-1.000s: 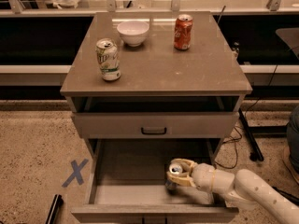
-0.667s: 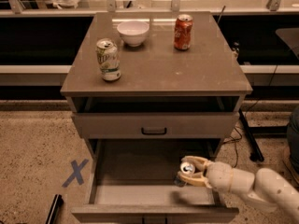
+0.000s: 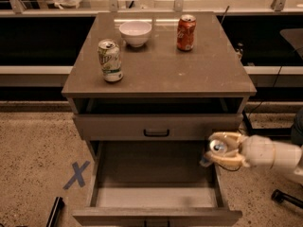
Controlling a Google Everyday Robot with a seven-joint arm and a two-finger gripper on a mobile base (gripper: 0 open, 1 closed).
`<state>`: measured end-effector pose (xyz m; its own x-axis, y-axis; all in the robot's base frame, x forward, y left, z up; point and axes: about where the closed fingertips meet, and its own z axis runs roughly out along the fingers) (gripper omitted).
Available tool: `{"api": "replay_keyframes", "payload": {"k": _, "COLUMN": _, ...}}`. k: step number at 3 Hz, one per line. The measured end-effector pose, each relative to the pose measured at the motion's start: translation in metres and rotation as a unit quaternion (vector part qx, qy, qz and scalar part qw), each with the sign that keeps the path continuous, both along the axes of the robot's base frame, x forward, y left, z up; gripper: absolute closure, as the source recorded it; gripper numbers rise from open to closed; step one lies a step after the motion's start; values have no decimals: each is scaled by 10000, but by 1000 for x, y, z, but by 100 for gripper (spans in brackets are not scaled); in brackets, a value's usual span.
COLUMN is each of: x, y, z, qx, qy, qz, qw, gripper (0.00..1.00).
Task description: Pick redbull can from middle drawer and place on counter
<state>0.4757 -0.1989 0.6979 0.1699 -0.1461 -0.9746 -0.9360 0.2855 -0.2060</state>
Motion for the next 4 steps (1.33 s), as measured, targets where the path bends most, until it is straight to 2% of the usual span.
{"api": "replay_keyframes", "payload": {"k": 1, "x": 7, "y": -40, "z": 81, "qx": 48, "qy": -23, "qz": 227, "qw": 9997, "gripper": 100}}
{"api": "replay_keyframes", "payload": {"k": 2, "x": 2, "y": -57, "z": 105, "qx": 53, "qy": -187, "qz": 355, "qw": 9992, "gripper": 100}}
{"api": "replay_keyframes", "payload": {"k": 3, "x": 4, "y": -55, "z": 110, "qx": 34, "qy": -160, "qz": 393, "qw": 9991, "gripper": 100}}
{"api": "replay_keyframes", "payload": {"k": 4, "x": 6, "y": -52, "z": 158, "qx": -229, "qy": -11, "qz": 515, "qw": 9984, "gripper": 100}}
